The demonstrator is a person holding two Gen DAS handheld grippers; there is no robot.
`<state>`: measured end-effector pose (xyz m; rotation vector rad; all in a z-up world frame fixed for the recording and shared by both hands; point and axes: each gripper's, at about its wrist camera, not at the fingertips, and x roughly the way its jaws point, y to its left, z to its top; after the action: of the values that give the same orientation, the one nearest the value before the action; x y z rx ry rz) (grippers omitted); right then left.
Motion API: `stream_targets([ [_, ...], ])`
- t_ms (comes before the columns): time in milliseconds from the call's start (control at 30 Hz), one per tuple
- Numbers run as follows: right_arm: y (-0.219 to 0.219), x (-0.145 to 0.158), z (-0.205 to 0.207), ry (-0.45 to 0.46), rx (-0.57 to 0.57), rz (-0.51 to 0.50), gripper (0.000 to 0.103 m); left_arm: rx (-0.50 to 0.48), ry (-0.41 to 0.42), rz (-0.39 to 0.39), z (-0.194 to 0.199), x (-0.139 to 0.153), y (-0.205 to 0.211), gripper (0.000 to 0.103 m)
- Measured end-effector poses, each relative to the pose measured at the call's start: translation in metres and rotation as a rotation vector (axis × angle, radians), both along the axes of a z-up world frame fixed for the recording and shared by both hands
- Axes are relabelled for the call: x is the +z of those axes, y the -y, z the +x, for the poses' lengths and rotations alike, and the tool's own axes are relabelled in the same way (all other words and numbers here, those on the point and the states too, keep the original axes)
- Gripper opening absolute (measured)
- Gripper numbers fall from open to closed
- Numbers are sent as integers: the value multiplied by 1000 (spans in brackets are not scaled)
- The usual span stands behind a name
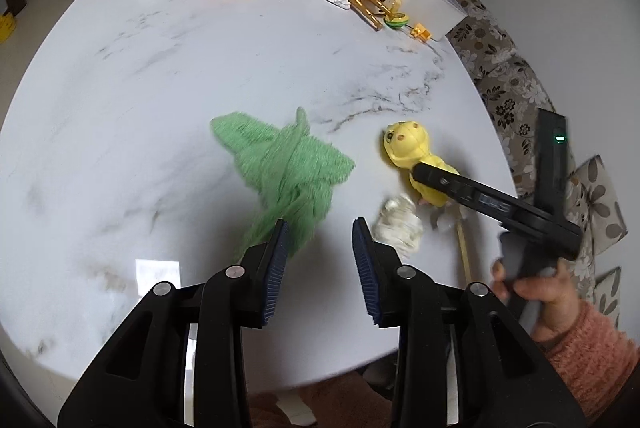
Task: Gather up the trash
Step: 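Grasp the yellow dinosaur toy with right tool while left holds green cloth, then carry green cloth and yellow dinosaur to the cardboard box and release both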
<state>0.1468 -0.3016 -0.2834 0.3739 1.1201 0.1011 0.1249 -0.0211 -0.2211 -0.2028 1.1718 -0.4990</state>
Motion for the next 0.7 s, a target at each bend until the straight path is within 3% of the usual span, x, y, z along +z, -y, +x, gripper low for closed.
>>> stream_targets([
  [67,7,8,-3,5,-10,34,71,-3,7,19,7,-5,8,35],
  [167,17,30,-14,42,-2,82,71,8,14,51,22,-13,19,57],
  [267,25,51,-28,70,12,120,72,-4,35,56,30,-11,28,70],
  [300,27,56,-33,80,14,134,72,-2,40,95,33,-13,33,75],
  [400,31,64,-45,99,9,176,72,44,21,280,47,-31,43,78],
  [433,32,67,-50,106,4,192,72,52,2,304,51,-39,44,78],
  [467,32,69,-53,110,3,199,72,55,38,302,52,-38,45,75],
  [567,30,74,-66,125,1,212,72,76,19,237,54,-34,36,26],
  [600,30,76,-69,128,2,223,72,88,-7,156,53,-32,25,26],
  [700,25,85,-84,142,18,236,72,65,6,124,35,-22,7,25],
])
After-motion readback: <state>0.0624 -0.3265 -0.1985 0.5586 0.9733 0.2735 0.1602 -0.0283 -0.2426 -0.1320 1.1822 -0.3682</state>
